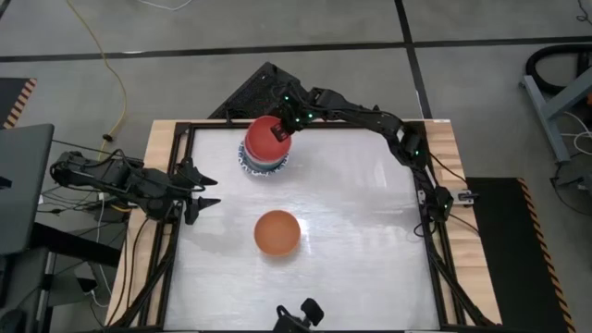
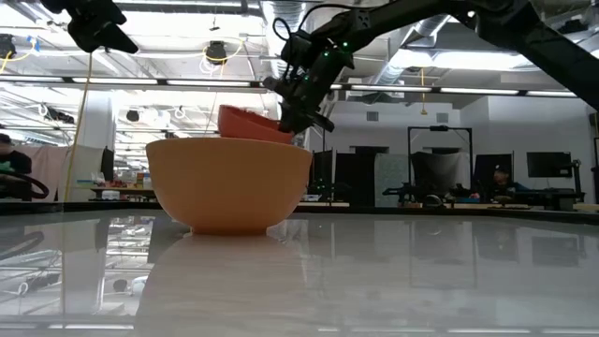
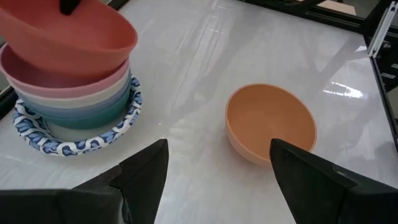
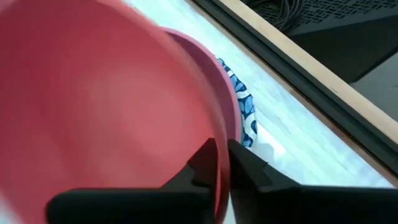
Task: Nest bowls inside each other
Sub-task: Stack the orange bowl on the pink bowl
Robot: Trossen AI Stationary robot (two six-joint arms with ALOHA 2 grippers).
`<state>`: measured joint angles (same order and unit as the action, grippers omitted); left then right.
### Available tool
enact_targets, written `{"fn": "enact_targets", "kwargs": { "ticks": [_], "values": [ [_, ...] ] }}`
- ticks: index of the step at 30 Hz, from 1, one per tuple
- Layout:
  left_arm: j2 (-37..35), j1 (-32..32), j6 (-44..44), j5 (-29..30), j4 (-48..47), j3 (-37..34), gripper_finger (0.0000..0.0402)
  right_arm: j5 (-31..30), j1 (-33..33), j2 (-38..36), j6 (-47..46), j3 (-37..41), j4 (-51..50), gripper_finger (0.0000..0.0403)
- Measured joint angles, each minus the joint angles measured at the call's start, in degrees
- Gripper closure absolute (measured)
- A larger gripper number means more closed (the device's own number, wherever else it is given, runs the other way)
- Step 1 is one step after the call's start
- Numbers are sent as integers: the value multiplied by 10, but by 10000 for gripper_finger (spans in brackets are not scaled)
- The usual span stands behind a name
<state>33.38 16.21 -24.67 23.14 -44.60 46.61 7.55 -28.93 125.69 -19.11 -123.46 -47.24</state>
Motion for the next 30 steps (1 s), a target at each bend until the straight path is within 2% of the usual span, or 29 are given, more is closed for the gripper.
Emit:
{"fn": "enact_targets", "kwargs": {
  "ticks": [10, 16, 25, 30],
  "values": [
    [0, 0, 0, 0, 0, 0, 132, 0, 0, 0, 40, 0, 4, 274],
    [0, 0, 0, 0, 0, 0, 132, 0, 0, -1, 55, 0, 15, 241],
    [0, 0, 0, 0, 0, 0, 132, 0, 0, -10, 67, 0, 42, 238],
    [0, 0, 0, 0, 0, 0, 132, 11, 23, -31, 103, 0, 29, 245]
  ]
}}
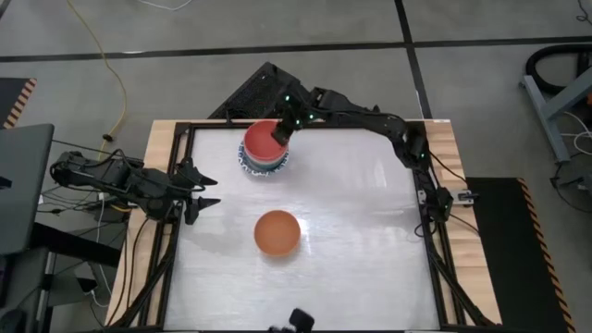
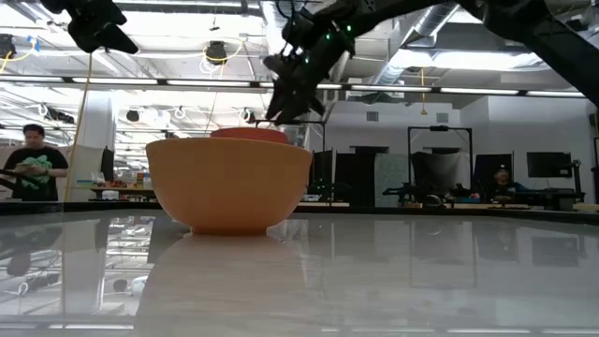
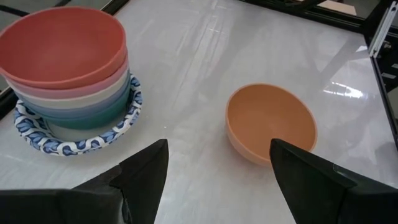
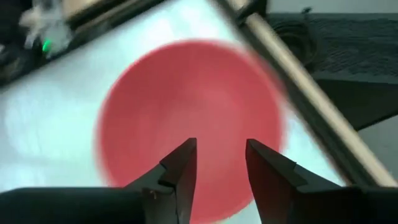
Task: Nest bowls inside each other
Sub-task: Stack the orange bowl on the pink bowl
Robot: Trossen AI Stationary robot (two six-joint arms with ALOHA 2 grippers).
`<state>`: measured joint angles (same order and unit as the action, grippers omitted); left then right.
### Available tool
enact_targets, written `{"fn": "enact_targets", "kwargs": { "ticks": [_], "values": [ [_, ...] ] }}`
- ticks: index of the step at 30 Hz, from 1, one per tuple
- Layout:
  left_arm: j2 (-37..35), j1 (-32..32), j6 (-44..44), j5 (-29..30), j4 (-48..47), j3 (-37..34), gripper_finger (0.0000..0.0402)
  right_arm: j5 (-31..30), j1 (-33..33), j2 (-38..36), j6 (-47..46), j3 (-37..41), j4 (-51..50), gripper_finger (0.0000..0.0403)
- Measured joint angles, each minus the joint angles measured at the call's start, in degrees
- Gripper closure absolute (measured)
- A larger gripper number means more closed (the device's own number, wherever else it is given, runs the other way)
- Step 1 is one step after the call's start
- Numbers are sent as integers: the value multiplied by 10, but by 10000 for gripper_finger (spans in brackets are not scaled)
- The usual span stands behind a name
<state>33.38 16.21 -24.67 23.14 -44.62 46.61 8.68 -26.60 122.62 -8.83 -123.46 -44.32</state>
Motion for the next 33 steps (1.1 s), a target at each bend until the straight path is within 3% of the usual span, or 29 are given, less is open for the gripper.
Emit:
{"fn": "enact_targets", "kwargs": {
  "ticks": [4, 11, 22, 28, 33],
  "values": [
    [0, 0, 0, 0, -1, 0, 132, -40, 41, -7, 48, 0, -17, 250],
    [0, 0, 0, 0, -1, 0, 132, -236, 110, -12, 142, 53, 68, 281],
    [0, 0, 0, 0, -1, 0, 132, -228, 138, -71, 177, 132, 112, 331],
    [0, 0, 0, 0, -1, 0, 132, -113, 131, -198, 211, 205, 52, 337],
    [0, 0, 0, 0, -1, 0, 132, -159, 139, -352, 205, 341, 40, 337]
  ]
}}
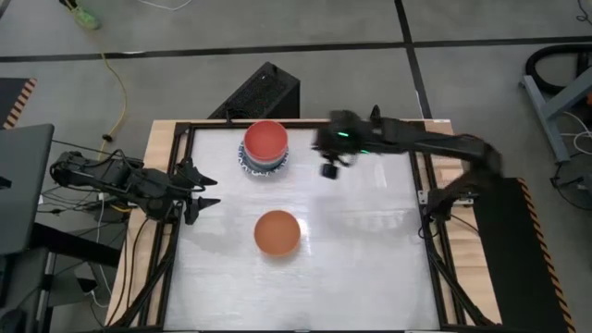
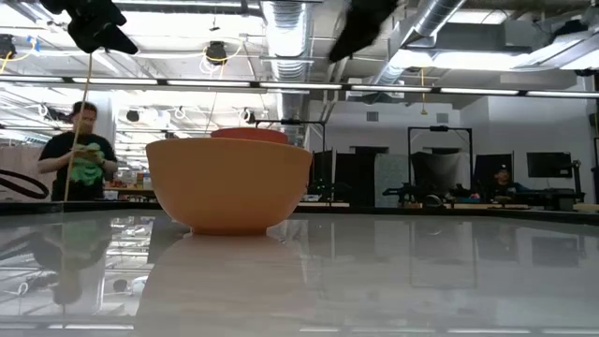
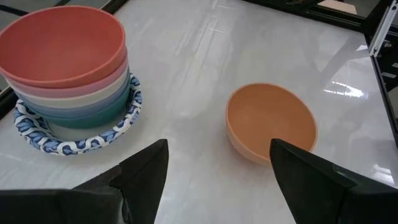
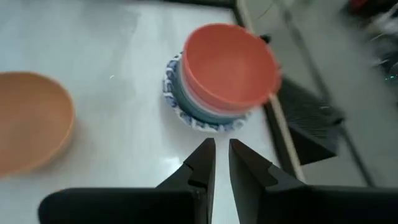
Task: Nest bowls inside each other
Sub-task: Stack the orange bowl on the pink bowl
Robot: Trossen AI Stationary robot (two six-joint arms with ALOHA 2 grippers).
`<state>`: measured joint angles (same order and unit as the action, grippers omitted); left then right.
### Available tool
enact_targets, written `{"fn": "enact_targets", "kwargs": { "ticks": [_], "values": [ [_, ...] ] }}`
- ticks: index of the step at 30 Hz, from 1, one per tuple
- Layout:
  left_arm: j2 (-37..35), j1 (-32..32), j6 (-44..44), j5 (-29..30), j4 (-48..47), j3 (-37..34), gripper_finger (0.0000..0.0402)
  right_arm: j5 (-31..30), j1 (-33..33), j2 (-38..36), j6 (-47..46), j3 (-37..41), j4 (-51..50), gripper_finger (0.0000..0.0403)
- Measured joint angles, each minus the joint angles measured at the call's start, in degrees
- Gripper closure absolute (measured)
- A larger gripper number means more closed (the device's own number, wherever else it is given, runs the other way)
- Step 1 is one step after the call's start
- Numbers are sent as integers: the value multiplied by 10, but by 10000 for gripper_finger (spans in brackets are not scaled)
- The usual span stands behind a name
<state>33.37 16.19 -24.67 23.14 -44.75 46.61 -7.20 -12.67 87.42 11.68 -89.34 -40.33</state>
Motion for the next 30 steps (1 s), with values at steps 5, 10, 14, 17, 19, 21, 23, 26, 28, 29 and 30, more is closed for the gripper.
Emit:
{"fn": "enact_targets", "kwargs": {
  "ticks": [5, 10, 14, 17, 19, 21, 23, 26, 28, 29, 30],
  "values": [
    [0, 0, 0, 0, 0, 0, 132, -80, 42, -190, -18, 186, 72, 337],
    [0, 0, 0, 0, 0, 0, 132, -151, 80, -337, -81, 406, 296, 337],
    [0, 0, 0, 0, 0, 0, 132, -177, 91, -377, -98, 554, 498, 337],
    [0, 0, 0, 0, 0, 0, 132, -177, 88, -363, -108, 634, 648, 337],
    [0, 0, 0, 0, 0, 0, 132, -178, 84, -335, -122, 671, 726, 337],
    [0, 0, 0, 0, 0, 0, 132, -178, 76, -299, -142, 685, 805, 337],
    [0, 0, 0, 0, 0, 0, 132, -178, 71, -257, -156, 690, 859, 337],
    [0, 0, 0, 0, 0, 0, 132, -178, 68, -185, -158, 690, 933, 337],
    [0, 0, 0, 0, 0, 0, 132, -178, 67, -136, -158, 682, 983, 337],
    [0, 0, 0, 0, 0, 0, 132, -177, 65, -113, -158, 677, 1004, 337],
    [0, 0, 0, 0, 0, 0, 132, -176, 64, -88, -158, 671, 1022, 337]
  ]
}}
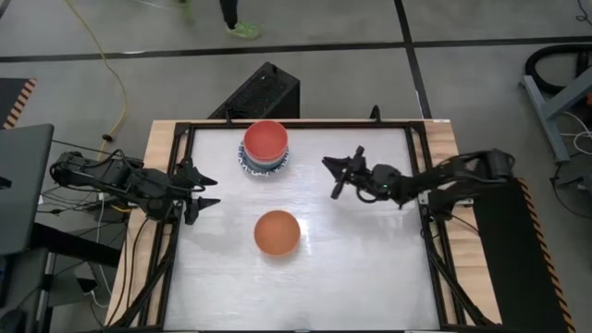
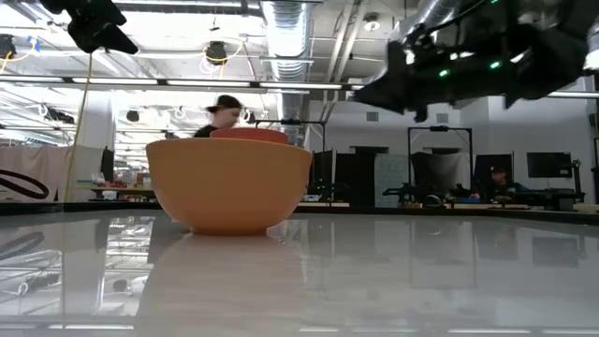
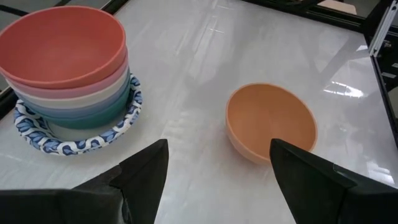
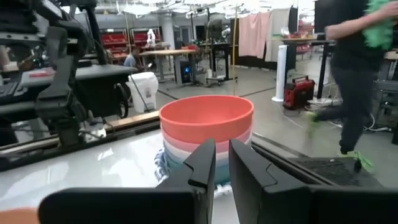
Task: Nest bowls inside each other
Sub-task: Stack the orange bowl on the pink bowl
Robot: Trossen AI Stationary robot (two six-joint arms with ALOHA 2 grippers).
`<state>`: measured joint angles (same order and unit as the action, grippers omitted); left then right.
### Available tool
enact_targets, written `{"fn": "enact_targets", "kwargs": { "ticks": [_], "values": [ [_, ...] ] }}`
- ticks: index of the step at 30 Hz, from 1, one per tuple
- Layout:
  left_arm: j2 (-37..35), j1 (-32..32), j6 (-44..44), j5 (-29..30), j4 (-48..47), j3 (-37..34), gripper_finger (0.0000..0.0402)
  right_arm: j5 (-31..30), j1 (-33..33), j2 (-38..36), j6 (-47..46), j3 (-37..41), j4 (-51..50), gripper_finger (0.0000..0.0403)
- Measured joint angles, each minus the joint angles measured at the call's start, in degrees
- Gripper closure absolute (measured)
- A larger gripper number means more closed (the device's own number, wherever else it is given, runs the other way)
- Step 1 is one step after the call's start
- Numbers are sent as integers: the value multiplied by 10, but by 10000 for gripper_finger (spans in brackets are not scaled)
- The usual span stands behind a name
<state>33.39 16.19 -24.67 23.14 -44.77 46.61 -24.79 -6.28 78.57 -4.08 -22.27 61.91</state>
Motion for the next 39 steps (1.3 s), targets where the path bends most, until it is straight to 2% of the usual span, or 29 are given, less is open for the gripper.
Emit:
{"fn": "enact_targets", "kwargs": {
  "ticks": [5, 9, 15, 24, 28, 39],
  "values": [
    [0, 0, 0, 0, 1, 0, 132, 26, -16, 106, 2, -60, 71, 337],
    [0, 0, 0, 0, 0, 0, 132, 54, -27, 166, 10, -119, 71, 337],
    [0, 0, 0, 0, 0, 0, 132, 57, -36, 223, 29, -200, 70, 337],
    [0, 0, 0, 0, -1, 0, 132, 102, -62, 300, 10, -295, 32, 337],
    [0, 0, 0, 0, -1, 0, 132, 121, -71, 324, -5, -319, 27, 337],
    [0, 0, 0, 0, -9, 0, 132, 127, -84, 325, -19, -325, -15, 337]
  ]
}}
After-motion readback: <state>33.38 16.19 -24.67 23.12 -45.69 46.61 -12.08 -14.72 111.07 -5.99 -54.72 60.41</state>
